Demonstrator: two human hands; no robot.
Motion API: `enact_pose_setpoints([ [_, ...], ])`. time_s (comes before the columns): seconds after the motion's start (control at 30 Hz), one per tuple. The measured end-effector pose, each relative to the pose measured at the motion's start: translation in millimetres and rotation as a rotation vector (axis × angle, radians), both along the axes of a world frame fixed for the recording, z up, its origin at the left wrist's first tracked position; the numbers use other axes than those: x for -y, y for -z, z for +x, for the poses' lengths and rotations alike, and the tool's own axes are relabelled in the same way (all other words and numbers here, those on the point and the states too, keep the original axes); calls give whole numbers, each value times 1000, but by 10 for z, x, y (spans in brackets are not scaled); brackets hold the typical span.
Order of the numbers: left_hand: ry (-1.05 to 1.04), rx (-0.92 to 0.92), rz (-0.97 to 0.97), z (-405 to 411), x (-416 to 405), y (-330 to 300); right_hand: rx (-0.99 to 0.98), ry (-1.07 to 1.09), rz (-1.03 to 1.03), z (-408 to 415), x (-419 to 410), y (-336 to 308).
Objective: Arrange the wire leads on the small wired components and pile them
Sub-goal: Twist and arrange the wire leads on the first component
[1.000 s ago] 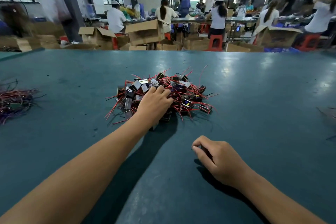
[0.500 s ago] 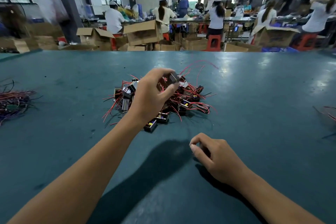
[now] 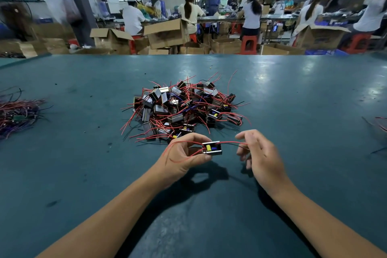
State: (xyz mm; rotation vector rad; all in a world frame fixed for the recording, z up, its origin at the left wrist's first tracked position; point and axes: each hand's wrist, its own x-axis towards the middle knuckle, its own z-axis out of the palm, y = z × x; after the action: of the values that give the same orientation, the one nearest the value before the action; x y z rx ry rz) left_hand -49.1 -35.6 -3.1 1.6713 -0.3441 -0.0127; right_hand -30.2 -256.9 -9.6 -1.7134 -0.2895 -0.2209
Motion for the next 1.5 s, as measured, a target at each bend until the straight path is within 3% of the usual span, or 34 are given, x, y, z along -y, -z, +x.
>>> enact_pose_setpoints([
  [0.13,-23,17,0,33,-32,11,-68,-121,203,28,18,-43],
  [0.3,12,72,141,36,-76,-23,-106,-154,89,42,53,-90],
  [0.43,15,160,333,38,-87,-21,-271,-299,151,31,118,-142],
  [0.57,3,261,604,42,-101,49,-161,-349,-158,37,146,-109],
  [0.67,79,234,667,58,-154,58,-57,-356,-366,28,161,-40],
  [0.77,212,96,591,69,-276,-12,-32,-382,-427,13,204,-14],
  [0.87,114,177,681,122,-450,-146,-62,-414,-376,10,217,14],
  [0.9,9,216,650,131,-484,-191,-72,-420,-362,13,215,23],
  [0.97,-136,248,360,123,-485,-307,-77,-415,-348,29,213,28],
  [1.03,-90,231,0,42,-406,-431,-76,-413,-345,27,208,24],
  [1.07,-50,252,-39,-11,-349,-482,-73,-413,-343,22,200,19],
  [1.13,-12,380,210,-113,-224,-516,-70,-411,-334,8,187,11],
  [1.23,44,595,853,-112,-74,-390,-78,-413,-307,0,170,9],
  [1.3,83,587,1128,-69,-47,-314,-81,-403,-311,7,169,12],
  [1.5,139,555,1132,-47,-139,-249,-87,-387,-313,34,162,30],
])
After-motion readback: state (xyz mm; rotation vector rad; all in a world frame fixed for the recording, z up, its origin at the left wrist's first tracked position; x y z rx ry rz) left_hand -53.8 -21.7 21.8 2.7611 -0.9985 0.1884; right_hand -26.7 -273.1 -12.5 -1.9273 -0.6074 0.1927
